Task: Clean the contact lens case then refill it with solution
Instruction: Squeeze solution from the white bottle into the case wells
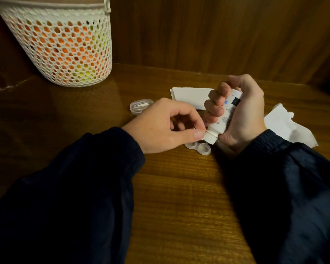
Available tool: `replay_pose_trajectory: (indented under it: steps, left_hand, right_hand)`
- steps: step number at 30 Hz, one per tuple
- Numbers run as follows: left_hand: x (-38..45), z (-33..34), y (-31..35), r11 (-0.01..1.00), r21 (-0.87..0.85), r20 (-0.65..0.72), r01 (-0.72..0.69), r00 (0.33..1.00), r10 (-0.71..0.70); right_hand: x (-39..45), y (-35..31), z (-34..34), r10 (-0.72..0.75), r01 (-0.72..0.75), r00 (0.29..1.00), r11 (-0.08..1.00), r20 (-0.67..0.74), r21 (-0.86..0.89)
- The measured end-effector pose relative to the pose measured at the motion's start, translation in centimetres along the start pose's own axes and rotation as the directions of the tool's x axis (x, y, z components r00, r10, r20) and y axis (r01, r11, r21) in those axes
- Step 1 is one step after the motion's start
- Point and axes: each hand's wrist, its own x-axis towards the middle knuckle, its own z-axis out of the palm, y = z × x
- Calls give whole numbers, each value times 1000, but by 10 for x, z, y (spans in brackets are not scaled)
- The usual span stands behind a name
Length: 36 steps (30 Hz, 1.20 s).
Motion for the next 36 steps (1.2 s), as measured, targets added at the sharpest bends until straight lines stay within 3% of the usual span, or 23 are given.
replay_pose_trajectory:
  steps: [36]
  left_hand:
    - [0, 0, 2, 1000, -6, -8, -7, 1000, 7]
  right_hand:
    - [-2, -3, 4, -8, 8, 1000, 1000, 2, -13]
